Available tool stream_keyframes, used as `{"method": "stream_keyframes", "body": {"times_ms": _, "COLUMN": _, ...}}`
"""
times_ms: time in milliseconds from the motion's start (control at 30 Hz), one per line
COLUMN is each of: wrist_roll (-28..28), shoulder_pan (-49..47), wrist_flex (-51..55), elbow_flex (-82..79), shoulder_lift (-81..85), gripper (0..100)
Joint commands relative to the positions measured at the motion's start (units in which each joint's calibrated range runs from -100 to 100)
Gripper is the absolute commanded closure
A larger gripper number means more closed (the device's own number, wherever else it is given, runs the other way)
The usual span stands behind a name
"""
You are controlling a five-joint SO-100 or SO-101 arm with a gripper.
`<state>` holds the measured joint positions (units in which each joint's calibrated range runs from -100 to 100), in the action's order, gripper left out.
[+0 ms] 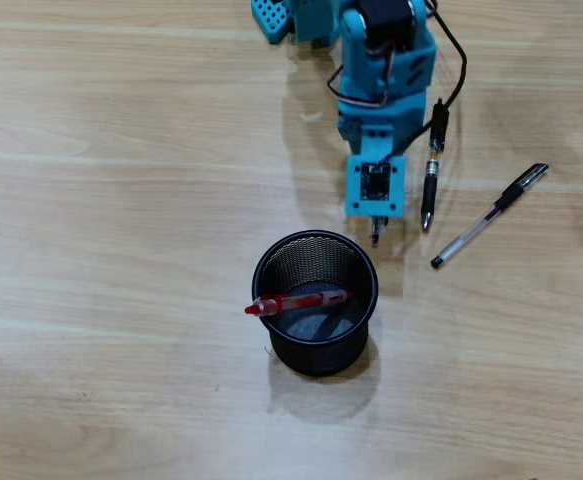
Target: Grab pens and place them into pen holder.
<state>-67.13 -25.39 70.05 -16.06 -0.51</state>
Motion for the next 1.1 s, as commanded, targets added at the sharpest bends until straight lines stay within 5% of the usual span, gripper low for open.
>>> {"method": "stream_keyframes", "body": {"times_ms": 0, "wrist_roll": 2.7, "shoulder_pan": 4.7, "wrist_flex": -0.2, "elbow_flex": 0.7, "shoulder_lift": 13.9, "gripper": 98}}
{"method": "stream_keyframes", "body": {"times_ms": 200, "wrist_roll": 6.6, "shoulder_pan": 10.3, "wrist_flex": -6.9, "elbow_flex": 7.6, "shoulder_lift": 23.6, "gripper": 98}}
{"method": "stream_keyframes", "body": {"times_ms": 667, "wrist_roll": 11.1, "shoulder_pan": 10.5, "wrist_flex": -52.6, "elbow_flex": 19.0, "shoulder_lift": 9.6, "gripper": 98}}
{"method": "stream_keyframes", "body": {"times_ms": 1067, "wrist_roll": 14.4, "shoulder_pan": 14.8, "wrist_flex": -58.6, "elbow_flex": 17.9, "shoulder_lift": -3.8, "gripper": 98}}
